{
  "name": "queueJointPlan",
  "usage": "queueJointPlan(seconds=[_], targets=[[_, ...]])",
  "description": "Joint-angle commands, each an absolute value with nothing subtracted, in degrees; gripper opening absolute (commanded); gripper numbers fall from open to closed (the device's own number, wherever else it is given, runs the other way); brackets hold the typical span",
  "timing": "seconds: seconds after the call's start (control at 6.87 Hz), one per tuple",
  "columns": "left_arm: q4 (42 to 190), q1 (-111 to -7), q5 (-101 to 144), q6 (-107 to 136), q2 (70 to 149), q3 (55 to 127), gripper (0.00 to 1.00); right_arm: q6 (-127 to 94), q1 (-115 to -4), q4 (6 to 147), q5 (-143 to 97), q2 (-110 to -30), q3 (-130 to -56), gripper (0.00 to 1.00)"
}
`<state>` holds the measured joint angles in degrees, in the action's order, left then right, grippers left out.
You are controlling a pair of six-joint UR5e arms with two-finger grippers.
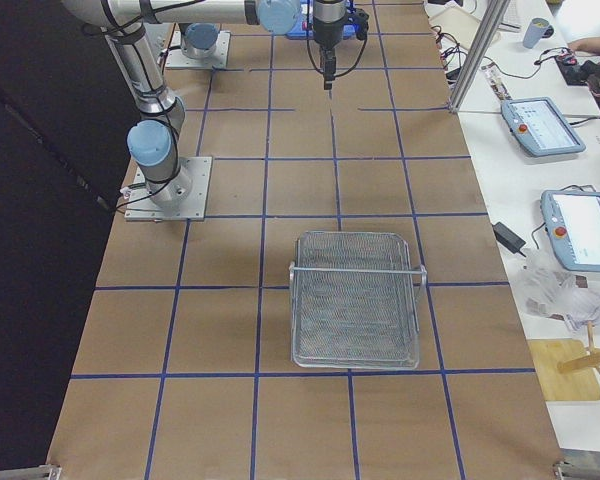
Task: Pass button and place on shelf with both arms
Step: 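Lower the left gripper toward the red push button in the blue tray, then close the left gripper on the red push button and lift it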
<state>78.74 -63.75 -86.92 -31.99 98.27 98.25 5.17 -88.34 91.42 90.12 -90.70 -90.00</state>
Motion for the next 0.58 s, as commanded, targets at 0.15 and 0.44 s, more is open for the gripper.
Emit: queueJointPlan(seconds=[0.15,0.44], targets=[[52.2,-58.8,-87.0,-33.3,104.9,115.8,1.0,5.1,-88.3,91.5,90.1,-90.7,-90.1,1.0],[51.3,-58.6,-93.2,-33.4,107.7,117.2,0.99,5.0,-88.3,91.4,90.2,-90.7,-90.1,1.0]])
